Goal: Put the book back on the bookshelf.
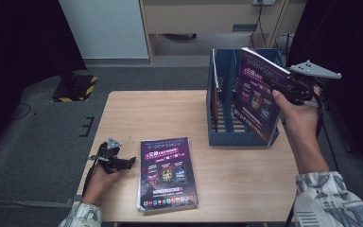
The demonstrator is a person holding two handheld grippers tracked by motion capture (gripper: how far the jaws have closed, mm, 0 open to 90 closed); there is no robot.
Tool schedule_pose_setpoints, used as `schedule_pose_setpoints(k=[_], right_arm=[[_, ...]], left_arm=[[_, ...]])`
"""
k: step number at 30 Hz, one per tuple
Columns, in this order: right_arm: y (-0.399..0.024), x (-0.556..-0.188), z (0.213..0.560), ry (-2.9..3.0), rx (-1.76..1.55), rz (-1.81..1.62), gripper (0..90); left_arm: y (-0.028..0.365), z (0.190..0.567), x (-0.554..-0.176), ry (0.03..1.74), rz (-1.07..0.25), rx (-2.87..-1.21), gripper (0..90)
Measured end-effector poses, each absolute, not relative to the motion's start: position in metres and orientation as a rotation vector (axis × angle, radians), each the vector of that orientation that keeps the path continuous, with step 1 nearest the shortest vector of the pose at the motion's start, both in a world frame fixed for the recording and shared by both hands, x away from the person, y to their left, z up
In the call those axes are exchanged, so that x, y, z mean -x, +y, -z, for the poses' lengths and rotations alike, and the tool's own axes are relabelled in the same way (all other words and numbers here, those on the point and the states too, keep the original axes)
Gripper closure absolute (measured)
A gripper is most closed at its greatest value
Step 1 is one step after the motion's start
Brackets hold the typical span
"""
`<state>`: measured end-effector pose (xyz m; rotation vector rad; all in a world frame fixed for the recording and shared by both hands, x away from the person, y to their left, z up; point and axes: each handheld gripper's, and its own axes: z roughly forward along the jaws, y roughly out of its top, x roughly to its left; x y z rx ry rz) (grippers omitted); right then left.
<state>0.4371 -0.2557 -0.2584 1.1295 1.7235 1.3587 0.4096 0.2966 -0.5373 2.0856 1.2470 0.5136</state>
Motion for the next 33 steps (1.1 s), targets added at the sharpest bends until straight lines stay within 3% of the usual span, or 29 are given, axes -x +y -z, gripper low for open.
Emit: schedule_pose_setpoints(k=[15, 33], right_arm=[[-0.245, -0.490, 0.277, 1.621, -1.226, -1.260, 82.5], [-0.230, -0.524, 0.292, 1.564, -1.250, -1.250, 82.4]], left_arm=[[0.296, 0.537, -0.410, 1.252, -0.515, -2.082, 0.0], [0.296, 0.537, -0.410, 1.257, -0.517, -2.079, 0.0]])
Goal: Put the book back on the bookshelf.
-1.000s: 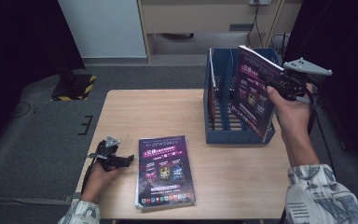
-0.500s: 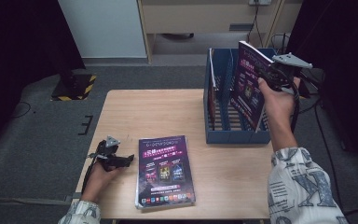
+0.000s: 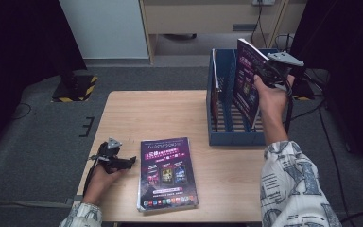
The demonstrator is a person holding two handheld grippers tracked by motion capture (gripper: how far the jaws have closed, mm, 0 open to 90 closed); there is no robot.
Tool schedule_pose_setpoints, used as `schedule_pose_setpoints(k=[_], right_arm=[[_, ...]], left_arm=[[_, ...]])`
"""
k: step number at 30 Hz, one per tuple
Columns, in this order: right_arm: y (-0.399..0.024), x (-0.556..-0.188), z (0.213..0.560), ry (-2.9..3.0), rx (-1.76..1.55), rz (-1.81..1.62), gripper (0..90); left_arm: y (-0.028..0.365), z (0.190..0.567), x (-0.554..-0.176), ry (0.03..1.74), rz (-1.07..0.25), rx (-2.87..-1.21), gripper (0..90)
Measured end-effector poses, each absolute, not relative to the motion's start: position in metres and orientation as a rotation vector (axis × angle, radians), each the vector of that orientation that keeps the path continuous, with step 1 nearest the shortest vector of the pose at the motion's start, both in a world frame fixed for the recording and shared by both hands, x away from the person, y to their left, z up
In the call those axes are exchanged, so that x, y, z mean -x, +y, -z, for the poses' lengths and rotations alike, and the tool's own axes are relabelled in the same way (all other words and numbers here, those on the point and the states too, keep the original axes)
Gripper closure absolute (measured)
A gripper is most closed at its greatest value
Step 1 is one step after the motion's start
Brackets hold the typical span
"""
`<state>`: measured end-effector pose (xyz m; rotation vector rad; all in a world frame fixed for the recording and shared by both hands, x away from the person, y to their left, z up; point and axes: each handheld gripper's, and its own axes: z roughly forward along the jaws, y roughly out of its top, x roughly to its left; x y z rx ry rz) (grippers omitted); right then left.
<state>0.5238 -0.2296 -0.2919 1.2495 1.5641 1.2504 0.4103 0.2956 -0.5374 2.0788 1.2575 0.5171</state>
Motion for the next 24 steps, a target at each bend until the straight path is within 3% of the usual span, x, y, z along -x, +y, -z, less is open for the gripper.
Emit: schedule_pose_setpoints(k=[24], right_arm=[[-0.221, -0.536, 0.318, 1.499, -1.257, -1.257, 82.5]], left_arm=[[0.295, 0.537, -0.411, 1.266, -0.518, -2.075, 0.0]])
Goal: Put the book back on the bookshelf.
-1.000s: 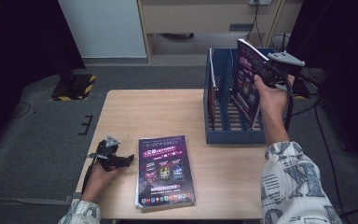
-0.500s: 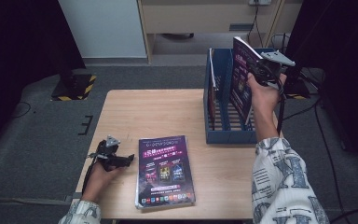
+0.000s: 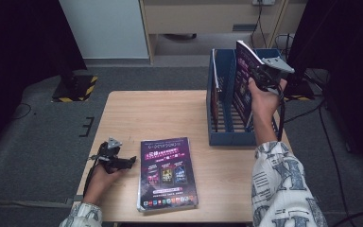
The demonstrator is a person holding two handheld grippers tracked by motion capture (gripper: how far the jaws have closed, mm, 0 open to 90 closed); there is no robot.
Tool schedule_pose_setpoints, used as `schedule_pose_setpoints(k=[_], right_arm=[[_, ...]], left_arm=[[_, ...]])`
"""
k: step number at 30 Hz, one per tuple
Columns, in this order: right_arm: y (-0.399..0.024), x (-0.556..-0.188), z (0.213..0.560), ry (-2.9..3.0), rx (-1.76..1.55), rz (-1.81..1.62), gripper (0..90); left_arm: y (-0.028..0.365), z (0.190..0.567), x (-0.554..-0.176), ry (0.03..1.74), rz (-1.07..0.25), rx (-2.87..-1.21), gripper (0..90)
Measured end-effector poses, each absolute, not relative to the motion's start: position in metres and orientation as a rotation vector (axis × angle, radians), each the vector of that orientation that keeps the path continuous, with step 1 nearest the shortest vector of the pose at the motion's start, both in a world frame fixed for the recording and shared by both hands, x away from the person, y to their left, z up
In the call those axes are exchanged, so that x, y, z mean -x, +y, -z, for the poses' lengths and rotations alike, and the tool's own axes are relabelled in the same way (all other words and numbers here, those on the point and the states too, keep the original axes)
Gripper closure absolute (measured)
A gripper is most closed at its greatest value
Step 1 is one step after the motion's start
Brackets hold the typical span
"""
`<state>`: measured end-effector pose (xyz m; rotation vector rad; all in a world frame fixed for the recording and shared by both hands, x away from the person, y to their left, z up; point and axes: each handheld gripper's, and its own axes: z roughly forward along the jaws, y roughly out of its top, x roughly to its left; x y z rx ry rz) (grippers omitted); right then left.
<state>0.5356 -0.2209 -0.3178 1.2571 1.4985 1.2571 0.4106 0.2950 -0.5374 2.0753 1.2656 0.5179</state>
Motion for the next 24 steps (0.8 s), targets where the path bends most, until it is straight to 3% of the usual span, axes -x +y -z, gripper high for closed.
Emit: schedule_pose_setpoints(k=[24], right_arm=[[-0.216, -0.539, 0.331, 1.480, -1.232, -1.234, 82.5]], left_arm=[[0.295, 0.537, -0.411, 1.266, -0.517, -2.077, 0.0]])
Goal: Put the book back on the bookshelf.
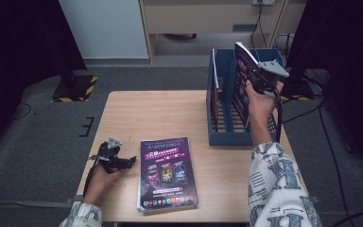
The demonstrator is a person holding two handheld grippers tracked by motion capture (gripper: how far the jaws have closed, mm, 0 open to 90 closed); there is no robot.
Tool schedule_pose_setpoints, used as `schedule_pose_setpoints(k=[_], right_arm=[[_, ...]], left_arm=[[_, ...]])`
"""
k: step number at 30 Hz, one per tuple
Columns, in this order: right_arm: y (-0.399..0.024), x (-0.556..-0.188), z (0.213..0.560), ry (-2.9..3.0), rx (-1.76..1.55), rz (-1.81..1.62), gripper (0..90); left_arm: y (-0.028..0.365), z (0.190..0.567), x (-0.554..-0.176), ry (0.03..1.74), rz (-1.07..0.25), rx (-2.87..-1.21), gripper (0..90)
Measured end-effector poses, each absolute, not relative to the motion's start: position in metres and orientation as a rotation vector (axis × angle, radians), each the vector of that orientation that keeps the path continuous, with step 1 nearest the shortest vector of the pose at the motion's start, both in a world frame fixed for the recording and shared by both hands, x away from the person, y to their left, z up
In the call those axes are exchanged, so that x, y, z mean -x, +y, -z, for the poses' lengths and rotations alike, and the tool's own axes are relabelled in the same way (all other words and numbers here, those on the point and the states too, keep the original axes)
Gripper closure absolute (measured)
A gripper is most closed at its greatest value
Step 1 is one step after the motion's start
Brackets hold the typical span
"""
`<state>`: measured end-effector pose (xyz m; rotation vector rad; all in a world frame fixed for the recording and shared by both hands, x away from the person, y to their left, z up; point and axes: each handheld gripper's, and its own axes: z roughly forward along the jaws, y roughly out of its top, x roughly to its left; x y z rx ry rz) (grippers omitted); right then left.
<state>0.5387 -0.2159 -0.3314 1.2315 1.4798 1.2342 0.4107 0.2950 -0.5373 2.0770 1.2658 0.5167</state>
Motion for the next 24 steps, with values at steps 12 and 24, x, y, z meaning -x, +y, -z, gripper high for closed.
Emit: schedule_pose_setpoints(k=[12, 24], right_arm=[[-0.219, -0.543, 0.347, 1.453, -1.264, -1.239, 82.5], [-0.216, -0.545, 0.357, 1.442, -1.256, -1.234, 82.5]], left_arm=[[0.295, 0.537, -0.411, 1.265, -0.517, -2.080, 0.0], [0.295, 0.537, -0.411, 1.266, -0.518, -2.077, 0.0]])
